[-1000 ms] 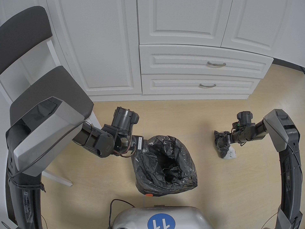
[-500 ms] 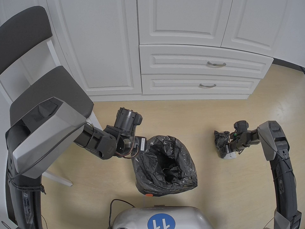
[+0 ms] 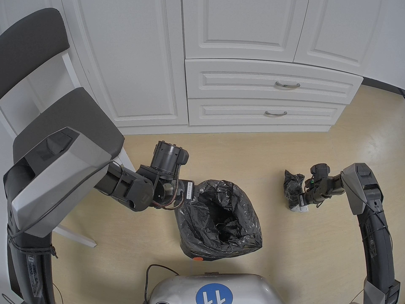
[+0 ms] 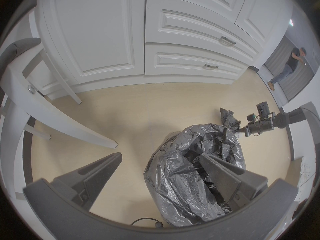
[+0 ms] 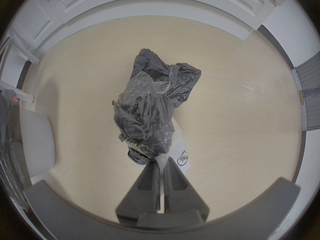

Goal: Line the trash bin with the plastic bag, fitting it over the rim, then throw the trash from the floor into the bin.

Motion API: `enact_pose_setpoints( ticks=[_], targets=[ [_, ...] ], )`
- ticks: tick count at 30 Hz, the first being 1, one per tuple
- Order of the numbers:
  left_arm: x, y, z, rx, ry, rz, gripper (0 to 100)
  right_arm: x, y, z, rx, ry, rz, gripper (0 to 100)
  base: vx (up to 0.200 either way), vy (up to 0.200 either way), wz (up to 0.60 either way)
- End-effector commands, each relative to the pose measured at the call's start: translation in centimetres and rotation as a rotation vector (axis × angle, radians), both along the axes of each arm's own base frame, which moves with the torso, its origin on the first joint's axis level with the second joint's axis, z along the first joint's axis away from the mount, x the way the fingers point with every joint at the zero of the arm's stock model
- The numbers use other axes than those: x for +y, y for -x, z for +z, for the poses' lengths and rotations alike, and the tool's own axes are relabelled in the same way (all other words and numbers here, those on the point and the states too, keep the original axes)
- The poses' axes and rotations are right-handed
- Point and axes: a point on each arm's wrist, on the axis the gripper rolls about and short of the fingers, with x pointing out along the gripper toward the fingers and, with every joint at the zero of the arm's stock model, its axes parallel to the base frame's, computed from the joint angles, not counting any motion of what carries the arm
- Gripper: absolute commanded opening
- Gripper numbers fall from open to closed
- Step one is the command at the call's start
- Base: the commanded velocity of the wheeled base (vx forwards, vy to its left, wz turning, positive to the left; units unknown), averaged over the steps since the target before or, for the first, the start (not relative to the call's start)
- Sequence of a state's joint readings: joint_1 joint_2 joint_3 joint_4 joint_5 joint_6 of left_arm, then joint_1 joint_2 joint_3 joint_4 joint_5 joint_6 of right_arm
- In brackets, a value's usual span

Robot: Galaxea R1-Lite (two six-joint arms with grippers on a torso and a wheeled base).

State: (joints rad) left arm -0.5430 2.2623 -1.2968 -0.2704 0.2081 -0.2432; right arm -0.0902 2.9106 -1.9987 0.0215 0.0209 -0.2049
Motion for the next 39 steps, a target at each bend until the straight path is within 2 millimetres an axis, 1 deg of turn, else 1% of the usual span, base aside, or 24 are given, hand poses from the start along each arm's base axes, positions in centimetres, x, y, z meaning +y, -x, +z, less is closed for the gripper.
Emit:
enact_pose_setpoints(
  ticks=[1, 3, 4, 5, 7, 8, 9, 14, 16, 17, 18, 19, 20, 21, 22, 23, 24, 25, 28, 33, 34, 37, 38, 39],
  targets=[
    [0.0, 0.6, 0.7, -0.008, 0.005, -0.005, 100, 0.0, 0.1, 2.1, -0.024, -0.02, 0.01, 0, 0.0, 0.0, 0.0],
    [0.3, 1.3, 1.6, -0.015, 0.009, -0.008, 100, 0.2, 1.2, 4.2, -0.023, -0.077, 0.024, 0, 0.0, 0.0, 0.0],
    [0.3, 1.5, 1.8, -0.017, 0.011, -0.009, 100, 0.2, 1.4, 4.6, -0.027, -0.086, 0.027, 0, 0.0, 0.0, 0.0],
    [0.6, 1.9, 2.1, -0.016, 0.01, -0.009, 100, 0.4, 1.9, 5.6, -0.051, -0.105, 0.038, 0, 0.0, 0.0, 0.0],
    [0.7, 2.2, 2.3, -0.018, 0.01, -0.012, 100, 0.6, 2.3, 6.0, -0.063, -0.11, 0.046, 0, 0.0, 0.0, 0.0],
    [1.2, 2.9, 2.9, -0.019, 0.011, -0.01, 100, 1.1, 3.4, 7.5, -0.116, -0.114, 0.062, 0, 0.0, 0.0, 0.0],
    [1.4, 3.2, 3.2, -0.022, 0.012, -0.01, 100, 1.4, 3.9, 8.2, -0.14, -0.111, 0.069, 0, 0.0, 0.0, 0.0],
    [2.5, 4.9, 4.6, -0.03, 0.019, -0.008, 100, 3.8, 7.1, 13.0, -0.295, -0.103, 0.125, 0, 0.0, 0.0, 0.0],
    [2.8, 5.4, 4.9, -0.034, 0.02, -0.007, 100, 4.7, 8.1, 14.3, -0.324, -0.105, 0.146, 0, 0.0, 0.0, 0.0],
    [3.2, 6.1, 5.4, -0.036, 0.021, -0.007, 100, 5.6, 9.3, 15.8, -0.359, -0.105, 0.167, 0, 0.0, 0.0, 0.0],
    [3.5, 6.6, 5.8, -0.041, 0.025, -0.007, 100, 6.2, 10.2, 16.7, -0.382, -0.107, 0.184, 0, 0.0, 0.0, 0.0],
    [3.7, 6.8, 6.0, -0.044, 0.026, -0.007, 100, 6.5, 10.6, 17.1, -0.391, -0.108, 0.192, 0, 0.0, 0.0, 0.0],
    [4.3, 7.5, 6.6, -0.053, 0.033, -0.003, 100, 7.4, 11.8, 18.5, -0.431, -0.112, 0.213, 0, 0.0, 0.0, 0.0],
    [4.6, 7.8, 7.0, -0.061, 0.037, -0.002, 100, 8.0, 12.4, 19.3, -0.455, -0.114, 0.224, 0, 0.0, 0.0, 0.0],
    [4.6, 7.9, 7.1, -0.062, 0.038, -0.002, 100, 8.1, 12.6, 19.4, -0.459, -0.116, 0.226, 0, 0.0, 0.0, 0.0],
    [5.3, 8.8, 7.9, -0.075, 0.051, 0.004, 100, 9.3, 14.0, 21.0, -0.503, -0.137, 0.248, 0, 0.0, 0.0, 0.0],
    [5.7, 9.2, 8.2, -0.077, 0.055, 0.009, 100, 9.9, 14.8, 21.6, -0.518, -0.148, 0.255, 0, 0.0, 0.0, 0.0],
    [5.7, 9.2, 8.2, -0.078, 0.056, 0.009, 100, 10.0, 14.9, 21.7, -0.521, -0.15, 0.256, 0, 0.0, 0.0, 0.0],
    [7.1, 11.5, 9.3, -0.095, 0.073, 0.015, 100, 12.2, 18.4, 24.3, -0.595, -0.161, 0.269, 0, 0.0, 0.0, 0.0],
    [9.2, 15.0, 10.6, -0.128, 0.092, 0.016, 100, 14.4, 22.2, 26.2, -0.705, -0.167, 0.294, 0, 0.0, 0.0, 0.0],
    [9.4, 15.3, 10.7, -0.132, 0.094, 0.016, 100, 14.7, 22.6, 26.3, -0.716, -0.171, 0.296, 0, 0.0, 0.0, 0.0],
    [10.4, 17.0, 10.8, -0.142, 0.098, 0.017, 100, 17.1, 24.2, 26.4, -0.759, -0.227, 0.3, 0, 0.0, 0.0, 0.0],
    [10.4, 17.0, 10.8, -0.142, 0.098, 0.017, 100, 17.1, 24.2, 26.4, -0.759, -0.227, 0.3, 0, 0.0, 0.0, 0.0],
    [10.9, 17.8, 10.7, -0.148, 0.091, 0.027, 100, 18.9, 25.1, 26.1, -0.769, -0.287, 0.301, 0, 0.0, 0.0, 0.0]
  ],
)
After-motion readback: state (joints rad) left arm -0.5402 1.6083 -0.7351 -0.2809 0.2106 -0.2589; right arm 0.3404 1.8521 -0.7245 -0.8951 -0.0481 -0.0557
